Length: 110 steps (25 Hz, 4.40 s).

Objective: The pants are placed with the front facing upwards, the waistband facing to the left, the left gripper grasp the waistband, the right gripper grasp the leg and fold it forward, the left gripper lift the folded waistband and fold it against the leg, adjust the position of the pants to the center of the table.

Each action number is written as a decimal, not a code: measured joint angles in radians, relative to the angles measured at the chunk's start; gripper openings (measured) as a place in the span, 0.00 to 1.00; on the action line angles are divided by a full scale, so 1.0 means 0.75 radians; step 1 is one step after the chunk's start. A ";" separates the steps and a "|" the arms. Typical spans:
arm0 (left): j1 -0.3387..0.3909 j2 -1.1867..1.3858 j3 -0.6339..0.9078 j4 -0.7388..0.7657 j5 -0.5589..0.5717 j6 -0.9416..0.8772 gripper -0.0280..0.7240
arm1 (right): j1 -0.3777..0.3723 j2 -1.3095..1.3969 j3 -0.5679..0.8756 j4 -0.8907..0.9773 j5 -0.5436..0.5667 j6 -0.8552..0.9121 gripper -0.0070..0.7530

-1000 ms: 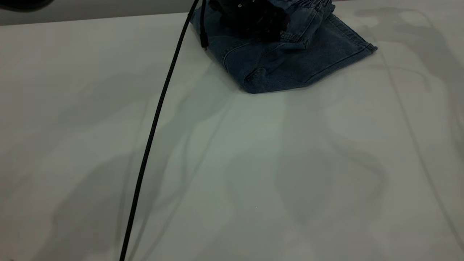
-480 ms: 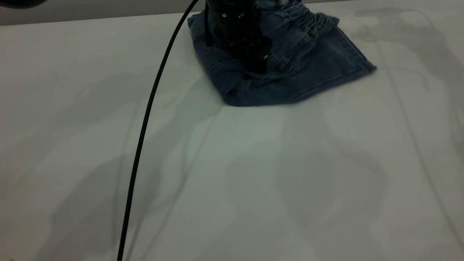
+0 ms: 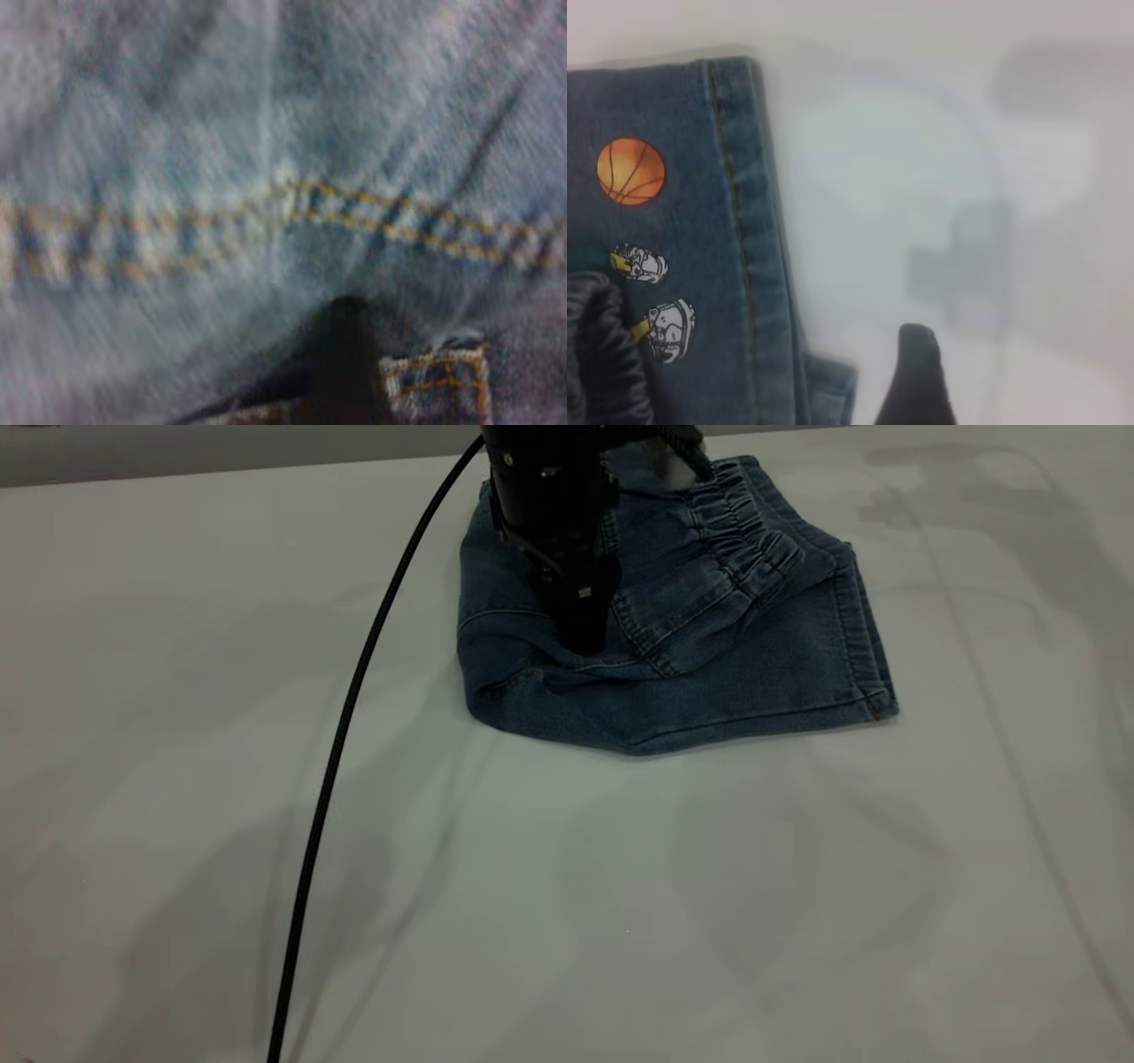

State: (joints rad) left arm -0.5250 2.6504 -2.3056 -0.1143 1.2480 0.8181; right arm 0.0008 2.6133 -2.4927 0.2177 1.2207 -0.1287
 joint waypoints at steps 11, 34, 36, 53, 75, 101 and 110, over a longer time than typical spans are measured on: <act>0.000 -0.041 -0.172 -0.098 -0.115 -0.041 0.75 | 0.000 0.000 0.000 0.001 0.001 -0.007 0.64; -0.054 0.152 -0.176 -0.137 -0.165 -0.286 0.75 | 0.000 0.000 0.000 0.010 0.001 -0.012 0.64; -0.062 0.155 -0.179 -0.121 -0.169 -0.321 0.75 | 0.000 0.000 0.000 0.010 0.001 -0.012 0.64; -0.060 0.092 -0.549 0.051 -0.034 -0.442 0.75 | 0.000 -0.107 -0.071 0.026 0.002 -0.015 0.64; 0.034 -0.557 -0.543 0.513 -0.031 -0.732 0.74 | 0.000 -0.911 0.293 0.096 0.004 0.020 0.64; 0.034 -1.618 0.587 0.573 -0.037 -1.077 0.74 | 0.000 -2.129 1.258 0.408 0.001 -0.124 0.64; 0.034 -2.092 1.083 0.449 -0.037 -1.134 0.74 | 0.000 -2.535 1.633 0.422 0.001 -0.112 0.64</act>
State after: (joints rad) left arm -0.4994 1.0813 -1.4932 0.2223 1.2206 -0.0321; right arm 0.0008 0.7123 -1.2678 0.5345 1.2217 -0.2125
